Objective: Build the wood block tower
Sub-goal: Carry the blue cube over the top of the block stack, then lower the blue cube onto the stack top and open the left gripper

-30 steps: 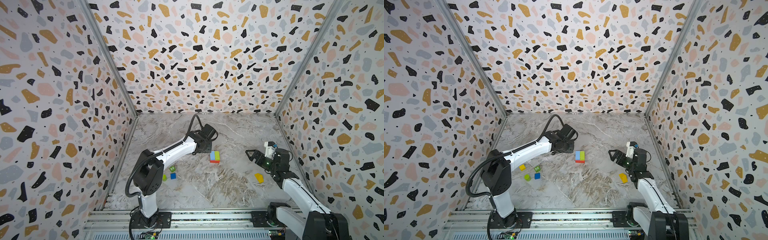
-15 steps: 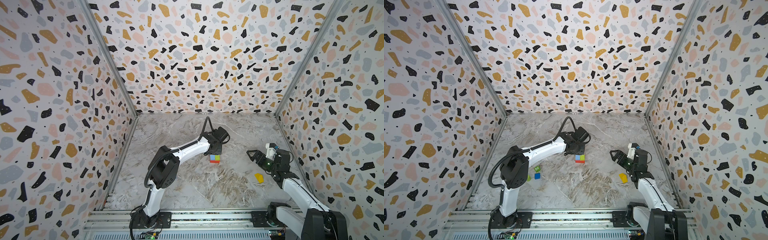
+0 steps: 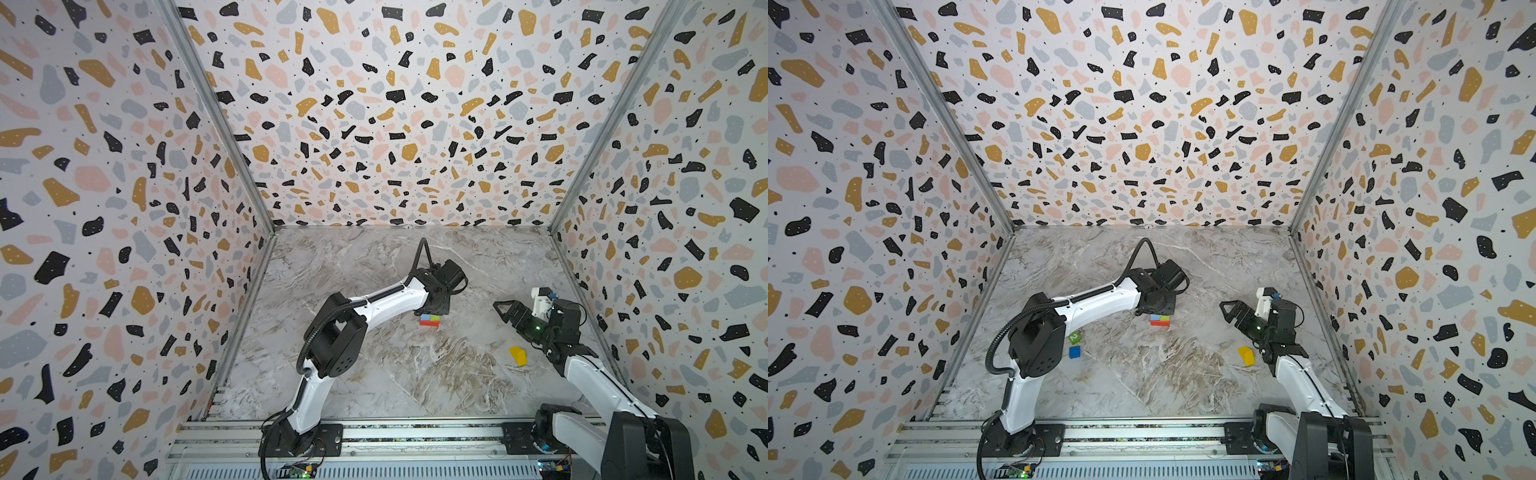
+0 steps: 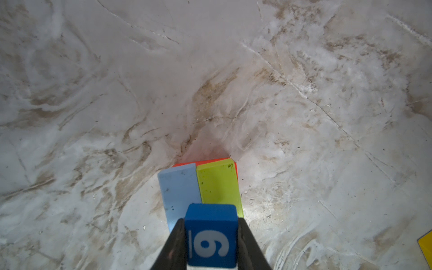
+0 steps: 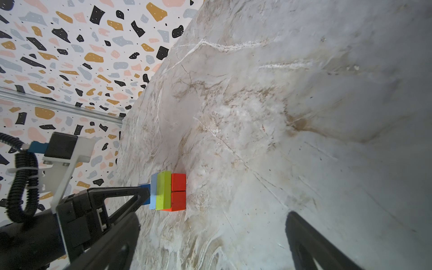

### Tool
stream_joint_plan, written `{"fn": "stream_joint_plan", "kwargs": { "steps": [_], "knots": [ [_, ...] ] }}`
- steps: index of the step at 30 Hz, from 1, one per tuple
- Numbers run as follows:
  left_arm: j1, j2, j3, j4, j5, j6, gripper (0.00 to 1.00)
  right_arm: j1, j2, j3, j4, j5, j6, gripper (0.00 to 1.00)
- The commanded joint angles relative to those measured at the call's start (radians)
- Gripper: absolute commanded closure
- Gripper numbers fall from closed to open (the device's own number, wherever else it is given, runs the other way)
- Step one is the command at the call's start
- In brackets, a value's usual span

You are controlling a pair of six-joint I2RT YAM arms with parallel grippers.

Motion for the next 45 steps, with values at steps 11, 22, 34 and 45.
{"fn": "stream_joint_plan", "kwargs": {
  "steps": [11,22,34,45],
  "knots": [
    [-0.004,0.004,-0.019,-0.013,-0.039,-0.018,0.70,-0.006,0.004,-0.007,0.020,-0.026,0.007,0.01],
    [-0.004,0.018,-0.012,-0.012,-0.036,-0.019,0.69,-0.008,0.011,-0.012,0.031,-0.039,0.008,0.01],
    [-0.003,0.033,-0.004,-0.017,-0.036,-0.015,0.66,-0.009,0.004,-0.014,0.032,-0.047,0.002,0.01],
    [0.006,0.035,-0.001,-0.025,-0.036,-0.012,0.54,-0.010,-0.009,-0.012,0.026,-0.047,-0.013,0.01]
  ]
}}
